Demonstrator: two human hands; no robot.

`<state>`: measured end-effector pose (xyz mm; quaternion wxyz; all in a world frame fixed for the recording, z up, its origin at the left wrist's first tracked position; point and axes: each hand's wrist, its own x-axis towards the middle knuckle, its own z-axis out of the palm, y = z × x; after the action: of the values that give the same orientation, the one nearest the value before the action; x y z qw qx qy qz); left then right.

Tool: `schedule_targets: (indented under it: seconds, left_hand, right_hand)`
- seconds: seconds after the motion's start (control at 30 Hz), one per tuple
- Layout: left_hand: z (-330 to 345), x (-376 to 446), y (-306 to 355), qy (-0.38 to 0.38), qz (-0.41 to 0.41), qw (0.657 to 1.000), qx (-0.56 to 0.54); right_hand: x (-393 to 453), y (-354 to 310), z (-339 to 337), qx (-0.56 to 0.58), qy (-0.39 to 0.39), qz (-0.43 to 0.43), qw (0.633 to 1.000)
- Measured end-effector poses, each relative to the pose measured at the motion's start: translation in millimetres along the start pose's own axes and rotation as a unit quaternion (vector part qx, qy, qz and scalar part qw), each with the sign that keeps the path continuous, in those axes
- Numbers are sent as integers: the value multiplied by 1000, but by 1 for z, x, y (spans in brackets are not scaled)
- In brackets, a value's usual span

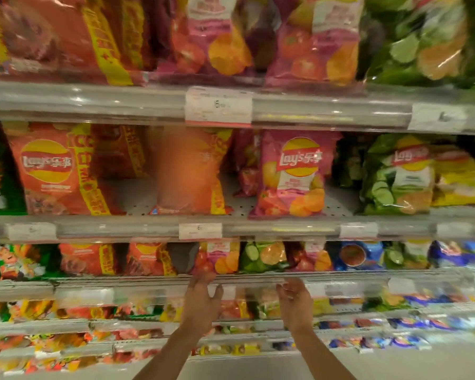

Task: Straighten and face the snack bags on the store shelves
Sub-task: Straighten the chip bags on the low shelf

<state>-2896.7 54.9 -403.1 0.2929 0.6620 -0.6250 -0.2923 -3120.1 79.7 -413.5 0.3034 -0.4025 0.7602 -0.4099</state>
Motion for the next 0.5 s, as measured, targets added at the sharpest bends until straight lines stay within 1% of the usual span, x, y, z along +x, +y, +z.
schedule_targets:
  seconds: [0.1,0.23,0.37,0.5]
  left_hand:
    - [34,-3,35,12,-32,999,-4]
    - [72,0,73,58,-17,998,-24]
    - [91,6,93,91,-62,994,0]
    - [93,20,105,95,-82,992,-14]
  right_hand:
    - [30,17,-48,-6,11,7,1000]
    - [68,35,-91,-11,23,-24,999]
    - [85,37,-113,-25,-4,-49,998]
    - [102,24,-116,-42,-41,-85,995]
